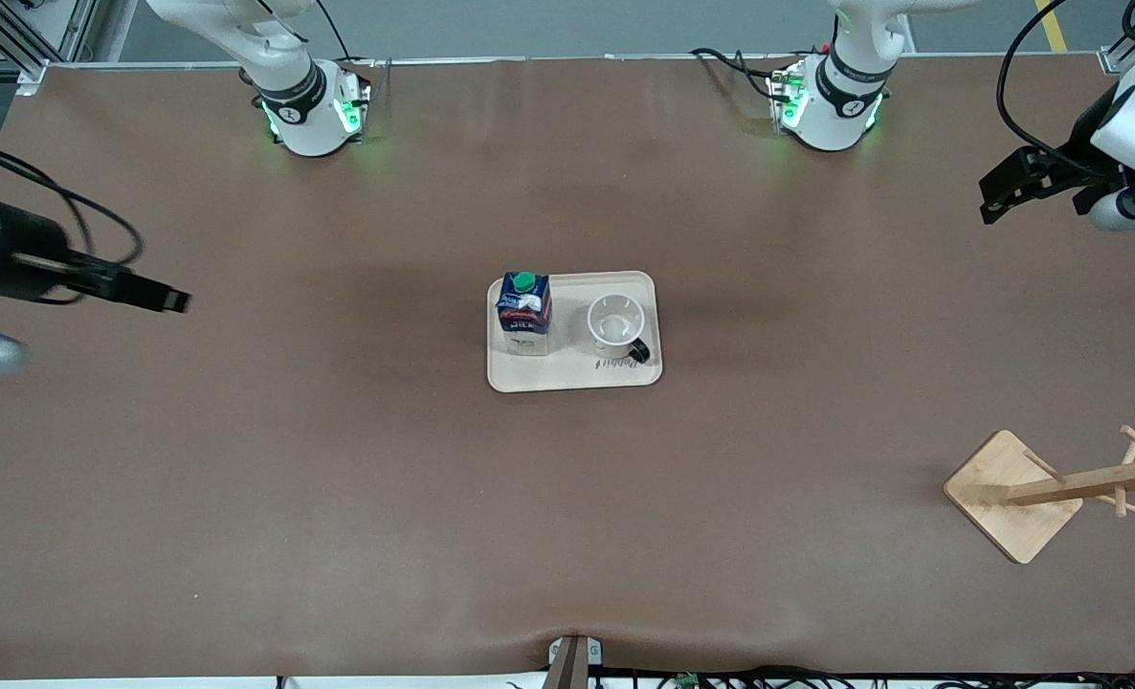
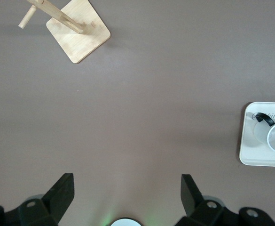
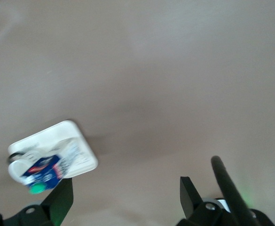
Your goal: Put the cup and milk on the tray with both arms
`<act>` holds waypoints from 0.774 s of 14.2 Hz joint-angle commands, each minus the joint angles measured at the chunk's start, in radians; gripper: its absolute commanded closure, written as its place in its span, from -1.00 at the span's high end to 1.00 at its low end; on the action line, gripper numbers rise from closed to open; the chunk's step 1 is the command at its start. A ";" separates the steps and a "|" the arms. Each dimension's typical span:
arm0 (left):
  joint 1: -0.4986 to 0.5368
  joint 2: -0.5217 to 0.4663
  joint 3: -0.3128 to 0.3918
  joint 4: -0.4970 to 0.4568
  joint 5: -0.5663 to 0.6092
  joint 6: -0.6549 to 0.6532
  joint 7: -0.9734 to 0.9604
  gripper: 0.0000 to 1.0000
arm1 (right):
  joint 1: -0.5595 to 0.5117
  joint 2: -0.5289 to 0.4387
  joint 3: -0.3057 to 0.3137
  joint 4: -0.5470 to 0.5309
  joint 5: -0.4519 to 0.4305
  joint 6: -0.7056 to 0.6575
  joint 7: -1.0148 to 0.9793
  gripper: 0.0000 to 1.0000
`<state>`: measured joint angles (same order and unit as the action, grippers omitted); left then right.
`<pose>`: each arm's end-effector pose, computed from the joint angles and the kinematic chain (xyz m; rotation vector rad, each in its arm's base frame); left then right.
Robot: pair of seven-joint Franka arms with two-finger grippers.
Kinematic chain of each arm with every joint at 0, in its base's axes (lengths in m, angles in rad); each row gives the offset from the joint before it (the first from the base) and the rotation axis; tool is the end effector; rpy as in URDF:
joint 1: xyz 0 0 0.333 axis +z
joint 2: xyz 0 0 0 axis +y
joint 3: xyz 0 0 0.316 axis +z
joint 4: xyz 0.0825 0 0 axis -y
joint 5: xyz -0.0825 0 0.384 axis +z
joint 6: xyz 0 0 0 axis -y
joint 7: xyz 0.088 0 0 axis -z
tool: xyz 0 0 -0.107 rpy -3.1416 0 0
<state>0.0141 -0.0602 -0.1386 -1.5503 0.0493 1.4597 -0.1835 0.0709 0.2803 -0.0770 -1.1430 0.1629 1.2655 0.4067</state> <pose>0.5207 -0.0620 0.6568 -3.0784 -0.0987 0.0336 0.6041 0.0254 0.6340 -2.9729 0.5636 0.2754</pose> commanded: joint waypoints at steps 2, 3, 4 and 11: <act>0.000 -0.009 0.002 -0.005 -0.039 0.007 0.006 1.00 | 0.007 -0.136 0.019 -0.184 -0.127 0.069 -0.106 1.00; 0.001 -0.009 0.002 -0.007 -0.039 0.005 0.006 1.00 | 0.000 -0.163 0.016 -0.219 -0.138 0.089 -0.168 1.00; 0.001 -0.009 0.004 -0.007 -0.039 0.004 0.006 1.00 | -0.011 -0.211 0.011 -0.286 -0.140 0.116 -0.245 1.00; 0.007 -0.020 0.004 -0.008 -0.051 0.001 0.007 1.00 | -0.031 -0.351 0.025 -0.497 -0.256 0.229 -0.397 1.00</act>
<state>0.0145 -0.0612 -0.1378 -1.5509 0.0238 1.4598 -0.1835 0.0281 -0.0477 -0.0680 -1.6148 -0.0467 1.4781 0.0196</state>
